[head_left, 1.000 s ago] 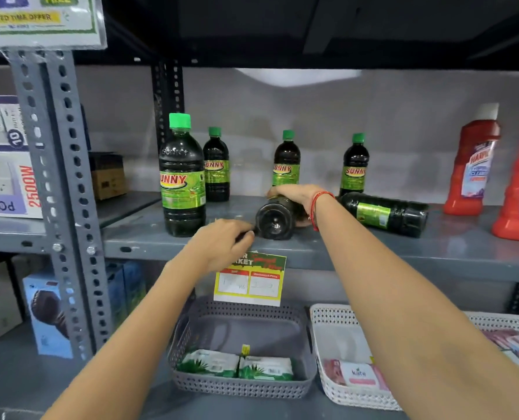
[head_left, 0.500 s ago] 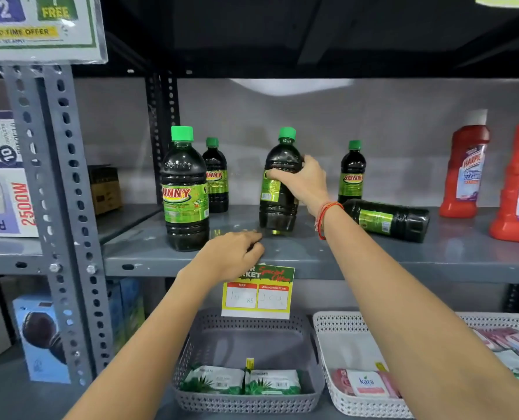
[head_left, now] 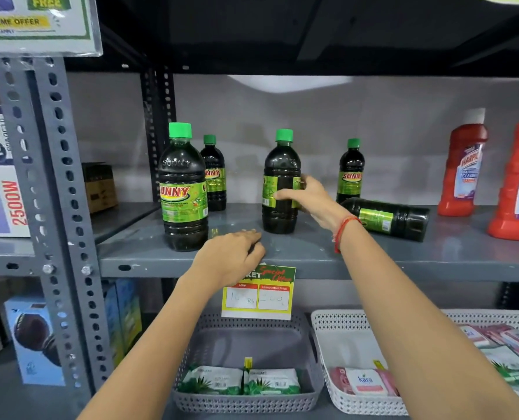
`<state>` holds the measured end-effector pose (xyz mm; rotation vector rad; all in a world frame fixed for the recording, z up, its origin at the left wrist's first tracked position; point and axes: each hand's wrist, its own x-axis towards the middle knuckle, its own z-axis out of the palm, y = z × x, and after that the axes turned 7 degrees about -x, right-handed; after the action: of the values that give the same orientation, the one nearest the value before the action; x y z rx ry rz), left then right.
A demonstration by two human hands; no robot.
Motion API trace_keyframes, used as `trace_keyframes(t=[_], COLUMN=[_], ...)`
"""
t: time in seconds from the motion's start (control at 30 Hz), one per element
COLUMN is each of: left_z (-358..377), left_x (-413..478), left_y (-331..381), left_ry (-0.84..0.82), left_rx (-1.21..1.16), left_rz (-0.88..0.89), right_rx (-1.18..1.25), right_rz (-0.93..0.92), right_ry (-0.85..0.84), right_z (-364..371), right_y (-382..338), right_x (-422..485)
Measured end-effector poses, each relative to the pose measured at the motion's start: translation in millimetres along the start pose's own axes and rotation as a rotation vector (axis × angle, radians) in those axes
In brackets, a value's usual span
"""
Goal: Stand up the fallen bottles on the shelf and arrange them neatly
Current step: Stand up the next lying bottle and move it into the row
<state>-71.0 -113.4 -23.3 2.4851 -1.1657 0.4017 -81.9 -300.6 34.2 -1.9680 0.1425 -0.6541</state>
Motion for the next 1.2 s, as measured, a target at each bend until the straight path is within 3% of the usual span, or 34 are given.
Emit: trace_keyframes(t=[0.1, 0.3, 0.37, 0.43, 0.5, 0.73, 0.87, 0.97, 1.13, 1.2], left_z=[0, 0, 0, 0, 1, 1, 2, 1, 1, 1], left_x=[-2, -2, -3, -2, -1, -1, 0, 1, 0, -1], left_y=[1, 2, 2, 2, 2, 0, -1, -2, 0, 1], left_ry=[0.001, 0.003, 0.008, 0.012, 0.014, 0.009, -0.019, -0.029, -0.016, -0.009], left_rx=[0.005, -0.005, -0.012, -0.015, -0.016, -0.025, -0.013, -0.017, -0.005, -0.008], left_rz=[0.003, -0.009, -0.012, -0.014, -0.014, -0.017, -0.01, -0.012, -0.007, -0.012], right_rx=[0.059, -0.146, -0.061, 0.128, 0.165, -0.131, 0.113, 0.165, -0.125, -0.012], right_rz=[0.019, -0.055, -0.018, 0.079, 0.148, 0.026, 0.114, 0.148, 0.052, 0.057], right_ry=[-0.048, 0.185, 0.098, -0.148, -0.268, 0.016, -0.236, -0.188, 0.027, -0.113], right_z=[-4, 5, 4, 1, -1, 10, 4, 2, 13, 11], right_y=[10, 15, 16, 15, 18, 16, 16, 19, 17, 19], right_x=[0, 2, 1, -3, 0, -9, -11, -6, -11, -8])
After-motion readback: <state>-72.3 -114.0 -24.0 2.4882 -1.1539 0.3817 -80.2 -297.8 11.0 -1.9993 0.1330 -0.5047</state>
